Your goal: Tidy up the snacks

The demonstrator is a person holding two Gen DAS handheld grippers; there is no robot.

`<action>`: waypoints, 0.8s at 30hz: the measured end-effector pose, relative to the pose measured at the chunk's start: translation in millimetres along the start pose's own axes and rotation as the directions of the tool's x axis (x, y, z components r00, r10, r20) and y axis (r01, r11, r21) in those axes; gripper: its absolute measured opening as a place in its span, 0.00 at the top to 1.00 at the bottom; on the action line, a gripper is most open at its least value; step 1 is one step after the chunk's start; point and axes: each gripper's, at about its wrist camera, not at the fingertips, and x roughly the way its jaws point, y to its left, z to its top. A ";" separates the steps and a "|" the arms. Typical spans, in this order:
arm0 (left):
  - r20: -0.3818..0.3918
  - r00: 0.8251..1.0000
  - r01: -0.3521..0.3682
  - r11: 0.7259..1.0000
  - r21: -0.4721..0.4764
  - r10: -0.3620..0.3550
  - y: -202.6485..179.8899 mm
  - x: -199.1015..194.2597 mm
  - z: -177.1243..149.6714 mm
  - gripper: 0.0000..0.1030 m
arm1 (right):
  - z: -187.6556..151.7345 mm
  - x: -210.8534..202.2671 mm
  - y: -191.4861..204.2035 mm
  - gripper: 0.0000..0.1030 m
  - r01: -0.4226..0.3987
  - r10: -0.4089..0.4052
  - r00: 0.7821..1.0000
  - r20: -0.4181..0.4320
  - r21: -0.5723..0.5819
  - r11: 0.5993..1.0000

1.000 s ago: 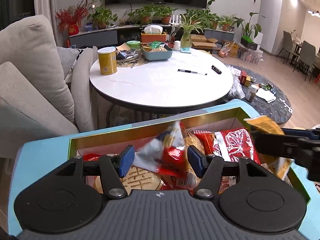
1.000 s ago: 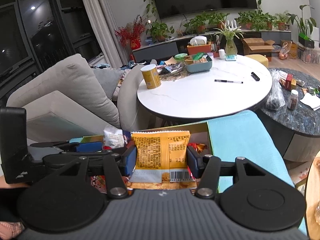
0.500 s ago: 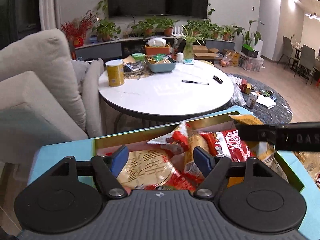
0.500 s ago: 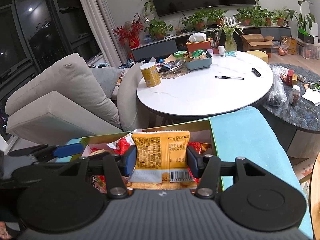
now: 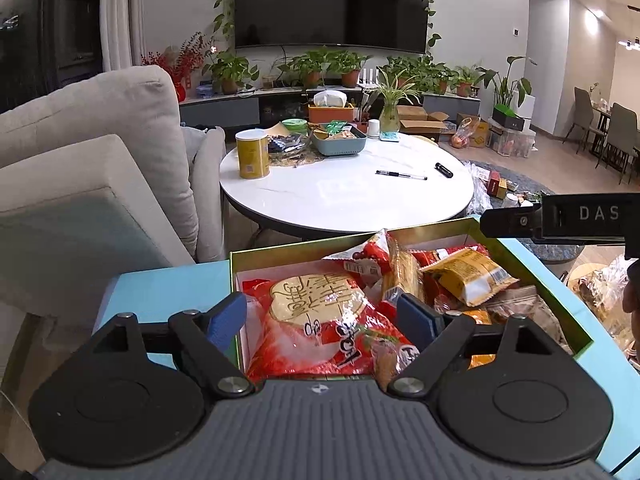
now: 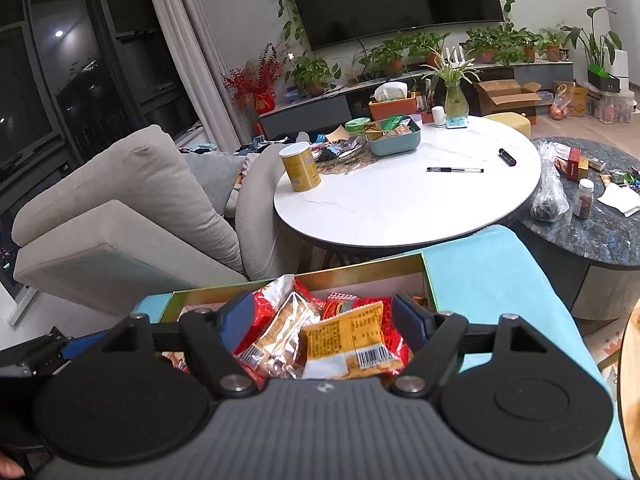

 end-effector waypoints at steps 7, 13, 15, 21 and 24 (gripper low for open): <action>0.024 1.000 0.010 1.000 -0.016 -0.010 -4.7 -28.3 -6.4 0.16 | -7.2 -26.2 9.3 0.16 -0.016 0.016 1.000 0.005 0.000 1.000; 0.062 0.998 -0.009 1.000 -0.018 0.010 -11.0 -60.8 -12.4 0.14 | -18.1 -54.7 16.9 0.16 -0.031 0.031 0.999 0.017 0.006 1.000; 0.068 0.998 -0.011 1.000 -0.023 0.013 -12.6 -70.3 -14.4 0.14 | -22.1 -62.7 21.0 0.16 -0.034 0.034 0.999 0.016 -0.001 0.999; 0.075 0.997 -0.035 0.999 -0.009 0.035 -21.5 -97.8 -25.4 0.02 | -34.4 -85.4 26.3 0.16 -0.045 0.045 0.999 0.025 -0.005 0.999; 0.079 0.995 -0.054 0.999 -0.001 0.053 -27.3 -110.8 -32.2 0.01 | -42.7 -96.2 27.9 0.16 -0.048 0.048 0.999 0.024 -0.006 0.999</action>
